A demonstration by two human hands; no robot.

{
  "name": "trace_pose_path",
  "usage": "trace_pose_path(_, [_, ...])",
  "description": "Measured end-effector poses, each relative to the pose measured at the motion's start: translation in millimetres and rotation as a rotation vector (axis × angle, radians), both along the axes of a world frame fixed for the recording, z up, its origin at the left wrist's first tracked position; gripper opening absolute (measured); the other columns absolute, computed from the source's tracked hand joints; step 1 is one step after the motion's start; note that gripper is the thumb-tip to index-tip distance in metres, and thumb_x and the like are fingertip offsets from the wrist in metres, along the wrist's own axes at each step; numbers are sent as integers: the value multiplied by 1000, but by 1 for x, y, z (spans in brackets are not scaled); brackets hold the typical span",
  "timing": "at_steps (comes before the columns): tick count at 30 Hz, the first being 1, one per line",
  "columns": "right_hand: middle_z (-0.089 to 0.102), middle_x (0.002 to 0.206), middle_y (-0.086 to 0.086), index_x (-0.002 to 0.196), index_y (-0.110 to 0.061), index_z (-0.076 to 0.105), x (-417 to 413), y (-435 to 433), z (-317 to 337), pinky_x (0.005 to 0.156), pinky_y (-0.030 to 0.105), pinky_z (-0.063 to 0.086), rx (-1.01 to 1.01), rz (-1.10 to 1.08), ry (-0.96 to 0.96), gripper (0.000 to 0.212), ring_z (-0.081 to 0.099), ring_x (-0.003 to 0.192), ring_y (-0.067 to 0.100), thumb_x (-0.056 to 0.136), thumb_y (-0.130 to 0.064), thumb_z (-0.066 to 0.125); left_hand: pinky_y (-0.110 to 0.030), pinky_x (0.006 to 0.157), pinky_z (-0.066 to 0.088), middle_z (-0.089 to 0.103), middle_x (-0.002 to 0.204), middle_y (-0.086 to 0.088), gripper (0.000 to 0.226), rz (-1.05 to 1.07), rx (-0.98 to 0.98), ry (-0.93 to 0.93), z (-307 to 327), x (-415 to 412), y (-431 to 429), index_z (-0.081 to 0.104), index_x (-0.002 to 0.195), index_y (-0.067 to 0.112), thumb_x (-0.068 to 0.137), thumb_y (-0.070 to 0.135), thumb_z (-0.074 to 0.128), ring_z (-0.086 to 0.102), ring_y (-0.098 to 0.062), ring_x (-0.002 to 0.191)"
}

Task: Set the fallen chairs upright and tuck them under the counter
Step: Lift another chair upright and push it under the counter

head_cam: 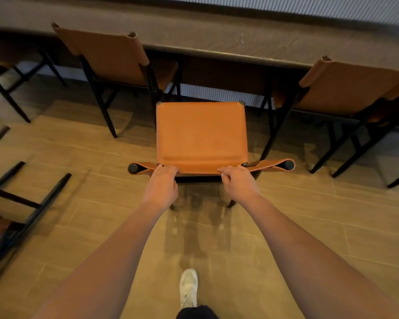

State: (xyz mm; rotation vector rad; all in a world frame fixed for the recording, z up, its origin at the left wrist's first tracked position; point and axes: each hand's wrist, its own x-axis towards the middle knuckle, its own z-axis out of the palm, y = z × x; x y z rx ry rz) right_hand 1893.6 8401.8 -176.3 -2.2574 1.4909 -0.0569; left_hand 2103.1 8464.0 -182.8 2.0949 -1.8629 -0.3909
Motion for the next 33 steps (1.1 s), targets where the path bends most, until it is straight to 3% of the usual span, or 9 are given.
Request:
trace_pose_path(5, [57, 138, 5, 132, -14, 58, 14, -46, 14, 114, 27, 18, 61, -47, -38, 38, 41, 135, 19, 102, -19, 36, -31, 107, 30, 47, 136, -7, 49, -94, 89, -94, 16, 17, -45, 45, 133, 12, 86, 7, 56, 37, -24, 127])
trace_pose_path(9, [55, 138, 7, 131, -14, 60, 24, -79, 19, 113, 26, 20, 99, -84, -51, 37, 39, 136, 20, 102, -20, 37, -34, 114, 21, 33, 145, -9, 62, -141, 136, -177, 21, 23, -71, 34, 140, 10, 84, 13, 61, 24, -27, 136])
trace_pose_path(14, [57, 137, 7, 131, -16, 60, 33, -109, 20, 117, 31, 17, 106, -118, -71, 36, 40, 135, 22, 102, -23, 39, -32, 113, 20, 39, 142, -7, 63, -162, 133, -181, 27, 32, -102, 35, 140, 10, 83, 14, 62, 31, -24, 132])
trace_pose_path(20, [42, 150, 8, 138, -21, 53, 38, -144, 13, 118, 37, 18, 191, -130, -44, 43, 27, 143, 27, 99, -37, 44, -33, 115, 13, 38, 144, -7, 64, -159, 191, -130, 29, 40, -135, 34, 142, 9, 84, 13, 60, 29, -23, 136])
trace_pose_path(26, [55, 139, 3, 129, -24, 62, 41, -160, -1, 112, 32, 29, 95, -166, -73, 40, 42, 133, 23, 95, -41, 47, -34, 111, 24, 42, 140, -8, 62, -96, 173, -68, 21, 42, -149, 38, 139, 9, 82, 11, 62, 31, -26, 130])
trace_pose_path(28, [52, 143, 2, 129, -24, 61, 40, -157, -2, 115, 31, 21, 110, -177, -135, 40, 36, 138, 21, 95, -41, 48, -34, 112, 25, 40, 141, -7, 62, -68, 182, 14, 18, 41, -149, 38, 140, 10, 83, 12, 63, 29, -25, 133])
trace_pose_path(30, [47, 146, 0, 131, -23, 60, 38, -154, -2, 116, 29, 14, 136, -167, -227, 39, 30, 142, 17, 97, -38, 47, -36, 113, 27, 41, 141, -4, 54, 26, 206, 255, 21, 41, -150, 44, 137, 14, 87, 12, 62, 30, -23, 135])
trace_pose_path(32, [54, 139, -2, 128, -21, 61, 34, -145, 1, 110, 27, 30, 93, -284, -377, 36, 42, 134, 14, 97, -32, 47, -34, 102, 38, 52, 129, 1, 33, 219, 187, 608, 29, 43, -153, 58, 123, 21, 91, 11, 58, 42, -20, 127])
trace_pose_path(33, [62, 128, -3, 125, -21, 63, 33, -139, 5, 98, 24, 43, 47, -402, -466, 33, 56, 117, 11, 97, -30, 47, -28, 93, 41, 59, 118, 5, 23, 337, 141, 764, 34, 43, -154, 64, 112, 22, 93, 13, 57, 50, -17, 119])
